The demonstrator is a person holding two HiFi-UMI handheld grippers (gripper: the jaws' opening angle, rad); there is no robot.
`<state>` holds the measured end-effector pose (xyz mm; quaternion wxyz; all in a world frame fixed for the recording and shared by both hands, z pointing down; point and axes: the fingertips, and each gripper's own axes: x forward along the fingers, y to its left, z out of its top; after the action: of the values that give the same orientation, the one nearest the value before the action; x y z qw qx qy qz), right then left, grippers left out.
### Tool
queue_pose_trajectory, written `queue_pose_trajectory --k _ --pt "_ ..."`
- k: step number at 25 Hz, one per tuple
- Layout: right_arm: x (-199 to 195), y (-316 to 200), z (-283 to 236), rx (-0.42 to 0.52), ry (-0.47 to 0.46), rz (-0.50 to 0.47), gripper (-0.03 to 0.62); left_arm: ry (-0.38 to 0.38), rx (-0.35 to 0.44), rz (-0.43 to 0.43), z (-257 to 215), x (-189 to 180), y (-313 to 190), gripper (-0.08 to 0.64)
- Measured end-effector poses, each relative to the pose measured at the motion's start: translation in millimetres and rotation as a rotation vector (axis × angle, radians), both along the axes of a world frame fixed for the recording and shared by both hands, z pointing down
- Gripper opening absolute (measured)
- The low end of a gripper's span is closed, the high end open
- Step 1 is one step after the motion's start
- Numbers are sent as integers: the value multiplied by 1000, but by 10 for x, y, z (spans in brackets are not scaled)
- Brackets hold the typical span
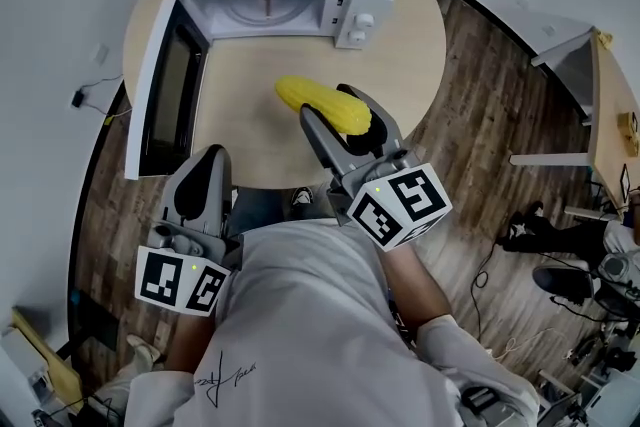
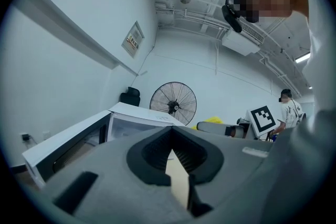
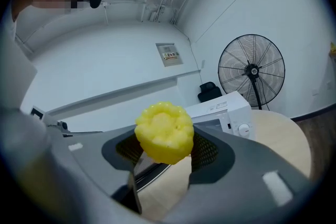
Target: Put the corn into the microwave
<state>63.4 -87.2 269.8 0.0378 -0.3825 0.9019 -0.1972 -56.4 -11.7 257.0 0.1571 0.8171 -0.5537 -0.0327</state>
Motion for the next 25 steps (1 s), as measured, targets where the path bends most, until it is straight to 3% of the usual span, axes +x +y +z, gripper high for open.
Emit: queue_pose_trajectory --k 19,25 --pt "-286 -710 371 -74 2 4 259 2 -53 26 101 -102 -613 -9" --pt "-404 -946 556 -102 1 -2 259 -33 -72 -5 167 -225 -722 -9"
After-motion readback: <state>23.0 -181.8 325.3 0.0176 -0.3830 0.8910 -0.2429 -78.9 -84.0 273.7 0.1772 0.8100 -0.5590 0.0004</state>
